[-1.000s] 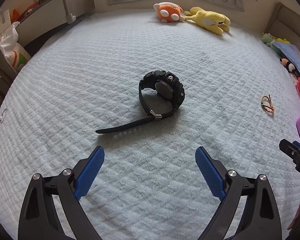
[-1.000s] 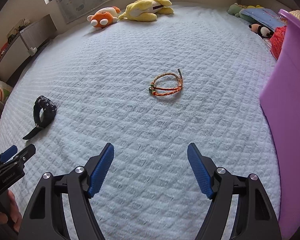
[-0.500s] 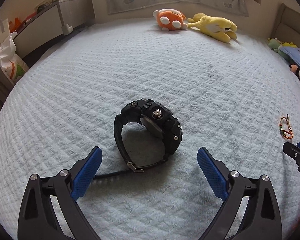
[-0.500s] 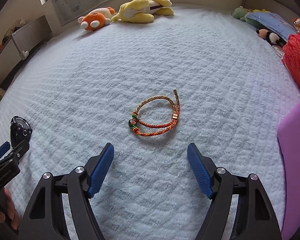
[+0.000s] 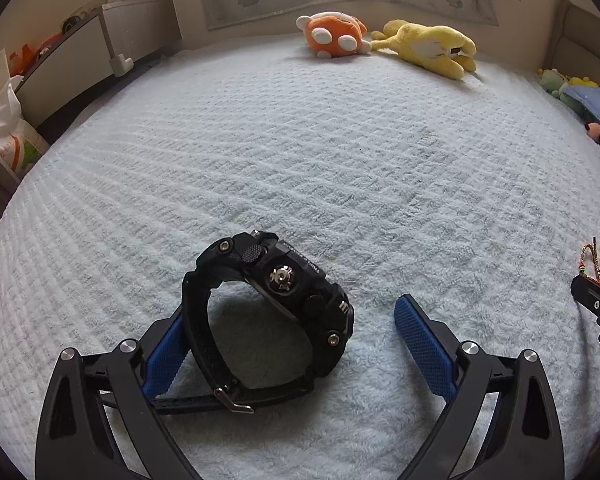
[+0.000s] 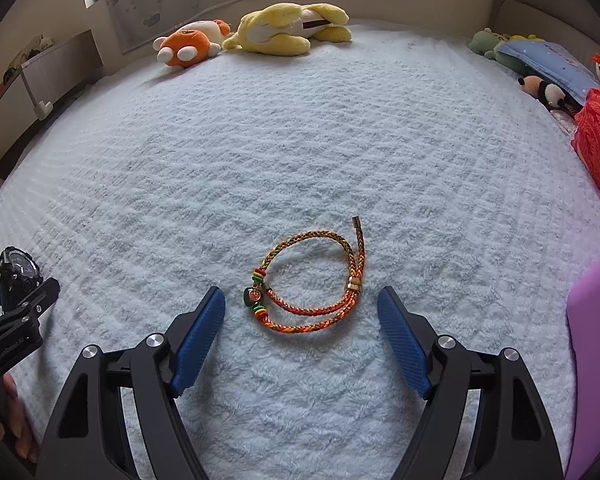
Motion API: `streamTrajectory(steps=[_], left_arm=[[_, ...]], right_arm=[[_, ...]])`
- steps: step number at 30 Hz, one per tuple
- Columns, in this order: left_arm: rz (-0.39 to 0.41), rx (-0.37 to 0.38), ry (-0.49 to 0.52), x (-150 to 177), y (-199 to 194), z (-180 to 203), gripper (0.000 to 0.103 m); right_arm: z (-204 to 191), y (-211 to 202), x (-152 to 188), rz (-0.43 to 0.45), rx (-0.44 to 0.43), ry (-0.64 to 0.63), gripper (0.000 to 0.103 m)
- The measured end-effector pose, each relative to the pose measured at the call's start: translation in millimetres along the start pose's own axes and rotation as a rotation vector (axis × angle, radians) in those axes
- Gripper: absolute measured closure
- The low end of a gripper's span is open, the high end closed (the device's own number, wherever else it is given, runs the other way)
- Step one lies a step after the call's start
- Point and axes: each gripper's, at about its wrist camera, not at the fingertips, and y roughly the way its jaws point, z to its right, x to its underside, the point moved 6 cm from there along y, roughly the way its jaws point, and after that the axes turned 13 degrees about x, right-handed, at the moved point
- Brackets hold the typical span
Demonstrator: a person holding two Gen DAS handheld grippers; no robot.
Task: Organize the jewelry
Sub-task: 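Move left tool to the black wristwatch while right tool approaches the orange braided bracelet, then close left tool on the black watch while right tool closes on the orange bracelet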
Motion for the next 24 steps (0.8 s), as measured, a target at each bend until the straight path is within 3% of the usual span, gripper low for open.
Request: streamTrajectory(steps=[10, 13, 15, 17, 19, 23, 24], left_arm=[[-0.010, 0.024, -0.042, -5.3, 15.6, -5.3, 0.006], [-0.003, 0.032, -0.041, -4.5, 13.4, -5.0, 0.011], [0.010, 0.032, -0.049, -3.7, 9.1, -7.0, 0.024], [0.022, 0.025, -0.065, -1.3, 3.4, -11.7, 0.036], [0.027, 0.033, -0.075, -0.5, 0.5, -14.4, 0.039], [0.035, 0.037, -0.055, 2.3, -6.6, -11.3, 0.039], [0.034, 0.046, -0.054, 4.1, -9.0, -10.9, 0.040]], right_arm=[[-7.9, 8.1, -4.6, 0.020, 0.031, -0.031, 0.029], [-8.2, 7.6, -4.6, 0.021, 0.032, -0.035, 0.030], [-9.9, 5.4, -4.3, 0.024, 0.022, -0.041, 0.036], [-15.8, 1.7, -3.5, 0.031, 0.005, -0.065, 0.053], [-21.0, -1.6, -2.7, 0.039, 0.013, -0.084, 0.058], [-25.0, -7.9, -1.3, 0.034, -0.017, -0.076, 0.082], [-25.7, -9.9, -0.5, 0.035, -0.017, -0.078, 0.084]])
